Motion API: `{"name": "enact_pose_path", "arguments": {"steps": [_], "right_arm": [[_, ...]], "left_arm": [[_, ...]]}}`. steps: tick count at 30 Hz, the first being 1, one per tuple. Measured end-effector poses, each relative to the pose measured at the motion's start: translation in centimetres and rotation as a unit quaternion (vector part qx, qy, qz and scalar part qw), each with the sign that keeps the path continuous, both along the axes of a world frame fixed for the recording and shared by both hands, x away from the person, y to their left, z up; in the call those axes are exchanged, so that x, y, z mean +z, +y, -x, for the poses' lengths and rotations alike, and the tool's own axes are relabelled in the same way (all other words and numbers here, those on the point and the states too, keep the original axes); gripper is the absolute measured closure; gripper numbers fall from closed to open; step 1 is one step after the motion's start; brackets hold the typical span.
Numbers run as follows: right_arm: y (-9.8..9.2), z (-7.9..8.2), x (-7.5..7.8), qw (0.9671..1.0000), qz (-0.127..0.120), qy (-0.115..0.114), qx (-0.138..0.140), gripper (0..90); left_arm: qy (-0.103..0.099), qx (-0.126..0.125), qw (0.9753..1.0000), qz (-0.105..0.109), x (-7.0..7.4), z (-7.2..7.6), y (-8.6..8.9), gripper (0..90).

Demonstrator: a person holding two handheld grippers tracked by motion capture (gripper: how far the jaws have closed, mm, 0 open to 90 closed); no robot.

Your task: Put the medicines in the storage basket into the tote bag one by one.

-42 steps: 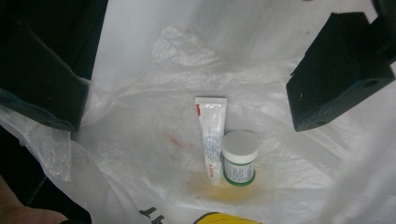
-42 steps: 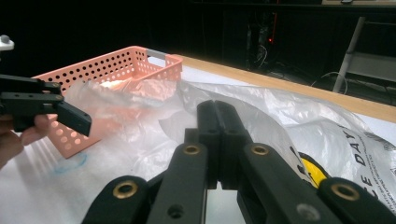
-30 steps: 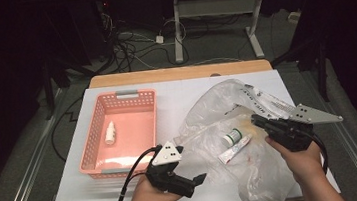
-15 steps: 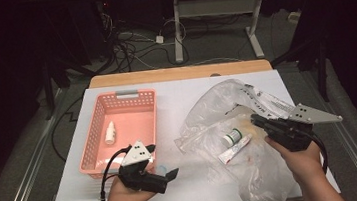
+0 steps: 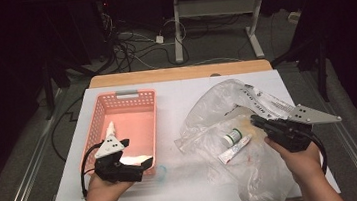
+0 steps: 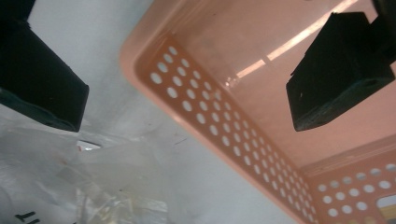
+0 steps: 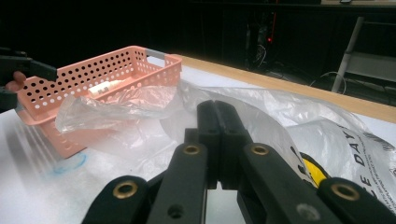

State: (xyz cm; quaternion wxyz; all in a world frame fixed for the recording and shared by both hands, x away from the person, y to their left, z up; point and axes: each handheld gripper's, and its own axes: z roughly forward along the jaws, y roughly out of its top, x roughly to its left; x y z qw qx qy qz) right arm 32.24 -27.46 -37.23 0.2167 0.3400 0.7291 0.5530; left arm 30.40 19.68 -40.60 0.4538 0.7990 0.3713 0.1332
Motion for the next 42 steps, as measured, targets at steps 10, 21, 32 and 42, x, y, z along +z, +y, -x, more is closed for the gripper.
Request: {"name": "enact_pose_path", "arguments": {"steps": [10,21,32,42], "right_arm": [[-0.1,0.0,0.2,1.0000,0.001,-0.003,0.001,90.0],[0.0,0.0,0.1,1.0000,0.006,-0.003,0.003,90.0],[0.2,0.0,0.3,0.9999,0.006,-0.005,0.007,90.0],[0.2,0.1,0.2,1.0000,0.003,-0.001,0.006,90.0]], "left_arm": [[0.008,0.044,0.9989,-0.013,-0.4,-1.3,2.4,0.0],[0.019,0.079,0.9966,-0.012,0.6,-3.0,4.3,0.0],[0.037,0.101,0.9941,-0.017,1.0,-6.6,4.8,0.0],[0.082,0.126,0.9881,-0.033,0.7,-9.7,6.1,8.6]]}}
